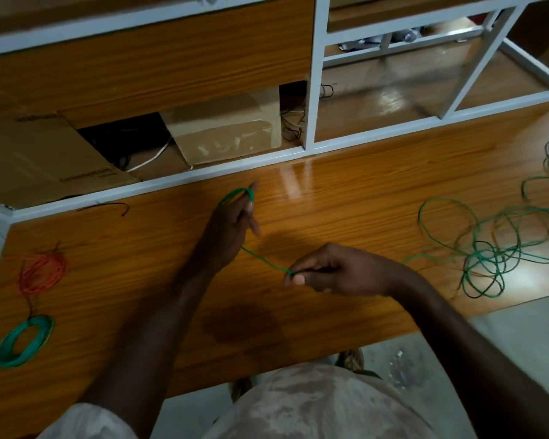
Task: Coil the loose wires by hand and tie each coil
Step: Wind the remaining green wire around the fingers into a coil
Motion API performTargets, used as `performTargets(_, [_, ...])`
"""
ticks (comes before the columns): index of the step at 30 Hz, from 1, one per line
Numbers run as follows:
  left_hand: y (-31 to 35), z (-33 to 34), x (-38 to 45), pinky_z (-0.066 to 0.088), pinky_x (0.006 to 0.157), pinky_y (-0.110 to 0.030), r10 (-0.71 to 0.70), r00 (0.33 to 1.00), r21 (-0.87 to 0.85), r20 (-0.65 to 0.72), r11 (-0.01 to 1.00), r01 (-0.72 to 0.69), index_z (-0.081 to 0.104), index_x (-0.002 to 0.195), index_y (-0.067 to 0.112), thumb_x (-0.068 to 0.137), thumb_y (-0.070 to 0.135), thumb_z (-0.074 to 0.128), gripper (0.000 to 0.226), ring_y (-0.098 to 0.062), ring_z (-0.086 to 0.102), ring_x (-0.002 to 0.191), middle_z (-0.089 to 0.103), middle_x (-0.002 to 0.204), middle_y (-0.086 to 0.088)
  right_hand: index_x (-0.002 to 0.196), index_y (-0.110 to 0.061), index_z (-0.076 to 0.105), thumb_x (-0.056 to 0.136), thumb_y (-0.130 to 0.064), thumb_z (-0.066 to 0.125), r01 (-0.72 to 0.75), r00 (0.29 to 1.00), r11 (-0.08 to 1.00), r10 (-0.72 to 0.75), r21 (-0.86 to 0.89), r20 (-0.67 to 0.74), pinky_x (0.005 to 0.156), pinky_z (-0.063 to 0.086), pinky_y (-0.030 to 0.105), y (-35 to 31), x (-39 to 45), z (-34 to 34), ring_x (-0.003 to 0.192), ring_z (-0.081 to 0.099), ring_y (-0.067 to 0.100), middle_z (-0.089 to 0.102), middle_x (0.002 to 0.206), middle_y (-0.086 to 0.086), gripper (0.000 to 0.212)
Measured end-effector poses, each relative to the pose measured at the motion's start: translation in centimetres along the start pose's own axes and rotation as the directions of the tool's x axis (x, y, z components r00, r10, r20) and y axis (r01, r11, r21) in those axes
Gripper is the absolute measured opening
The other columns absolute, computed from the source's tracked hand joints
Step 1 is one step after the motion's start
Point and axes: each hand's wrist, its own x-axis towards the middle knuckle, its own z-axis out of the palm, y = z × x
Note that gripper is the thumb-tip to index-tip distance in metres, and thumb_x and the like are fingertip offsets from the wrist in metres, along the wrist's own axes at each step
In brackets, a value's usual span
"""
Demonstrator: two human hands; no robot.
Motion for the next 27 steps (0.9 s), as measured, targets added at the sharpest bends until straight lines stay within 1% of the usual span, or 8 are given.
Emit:
performTargets(2, [-1.8, -0.3, -0.8, 0.05, 0.08, -0.026, -0.013, 0.993, 0.048, 0.118, 0.999, 0.007, 0.054, 0.153, 0.018, 0.116, 0.024, 0.038, 0.041, -0.016, 0.067, 0.07, 0.068, 0.068, -0.001, 0.117, -0.012, 0.078, 0.109, -0.023, 0.06, 0.066, 0.99, 0.996, -0.072, -0.052, -0.118, 0.059, 0.041, 0.018, -1.0, -1.3, -2.1, 0.061, 0.052, 0.0, 0.065, 0.073, -0.005, 0.022])
performTargets(5, [-3.2, 0.2, -2.4, 0.054, 0.099, -0.038, -0.066, 0.956, -0.14, 0.287, 0.984, 0.11, 0.069, 0.123, 0.029, 0.11, 0.027, 0.042, 0.031, -0.031, 0.068, 0.063, 0.059, 0.051, -0.01, 0.108, -0.002, 0.073, 0.11, -0.013, 0.055, 0.079, 0.899, 0.996, -0.086, -0.036, -0.43, 0.053, 0.037, 0.012, -1.0, -2.3, -5.5, 0.055, 0.048, 0.0, 0.058, 0.067, -0.01, 0.021])
performTargets(8, [-2.0, 1.6, -4.1, 0.059, 0.098, -0.05, -0.063, 0.878, -0.478, 0.475, 0.819, 0.318, 0.059, 0.143, 0.012, 0.105, 0.025, 0.044, 0.043, -0.015, 0.057, 0.042, 0.059, 0.058, -0.025, 0.109, 0.0, 0.069, 0.112, -0.014, 0.053, 0.063, 0.786, 0.997, -0.07, -0.033, -0.614, 0.05, 0.032, 0.014, -0.3, -1.6, -7.8, 0.052, 0.039, 0.001, 0.045, 0.068, -0.004, 0.021])
performTargets(10, [-0.6, 2.0, -5.3, 0.055, 0.102, -0.059, -0.011, 0.833, -0.58, 0.553, 0.713, 0.394, 0.063, 0.145, 0.012, 0.109, 0.025, 0.043, 0.043, -0.023, 0.07, 0.053, 0.061, 0.076, -0.037, 0.11, 0.0, 0.069, 0.112, -0.018, 0.054, 0.035, 0.736, 0.999, -0.053, -0.04, -0.675, 0.049, 0.031, 0.013, 0.4, -0.5, -8.4, 0.052, 0.04, 0.0, 0.044, 0.069, -0.001, 0.023])
performTargets(12, [1.1, 2.0, -6.5, 0.04, 0.117, -0.064, 0.026, 0.798, -0.631, 0.601, 0.628, 0.455, 0.054, 0.154, 0.012, 0.113, 0.026, 0.035, 0.047, -0.046, 0.077, 0.087, 0.057, 0.058, -0.02, 0.109, -0.004, 0.069, 0.112, -0.023, 0.055, -0.005, 0.697, 0.999, -0.023, -0.038, -0.717, 0.05, 0.032, 0.012, 1.2, 0.7, -8.5, 0.052, 0.043, 0.0, 0.047, 0.069, -0.004, 0.024])
performTargets(20, [5.6, 1.3, -7.7, 0.018, 0.12, -0.079, 0.225, 0.871, -0.895, 0.437, 0.008, 0.446, 0.023, 0.167, 0.009, 0.114, 0.031, 0.019, 0.058, -0.041, 0.076, 0.106, 0.054, 0.049, -0.005, 0.103, -0.013, 0.068, 0.112, -0.029, 0.054, -0.13, 0.763, 0.991, 0.116, 0.024, -0.636, 0.048, 0.034, 0.016, 5.5, 3.3, -5.3, 0.051, 0.042, 0.0, 0.053, 0.07, 0.005, 0.023])
performTargets(24, [6.0, 0.9, -6.5, 0.02, 0.12, -0.077, 0.219, 0.895, -0.9, 0.389, -0.12, 0.42, 0.02, 0.169, 0.016, 0.115, 0.033, 0.02, 0.057, -0.04, 0.07, 0.123, 0.079, 0.085, -0.008, 0.102, -0.016, 0.07, 0.111, -0.029, 0.057, -0.171, 0.835, 0.985, 0.15, 0.009, -0.529, 0.054, 0.035, 0.018, 7.4, 3.3, -2.7, 0.053, 0.046, 0.0, 0.056, 0.068, -0.001, 0.021])
performTargets(27, [5.6, 0.7, -5.2, 0.031, 0.118, -0.074, 0.099, 0.934, -0.928, 0.343, -0.118, 0.354, 0.023, 0.169, 0.018, 0.117, 0.034, 0.021, 0.055, -0.046, 0.053, 0.141, 0.077, 0.128, -0.005, 0.102, -0.014, 0.072, 0.111, -0.026, 0.059, -0.164, 0.864, 0.986, 0.161, 0.036, -0.478, 0.056, 0.036, 0.019, 8.1, 3.0, -0.9, 0.055, 0.045, 0.001, 0.055, 0.064, -0.011, 0.02])
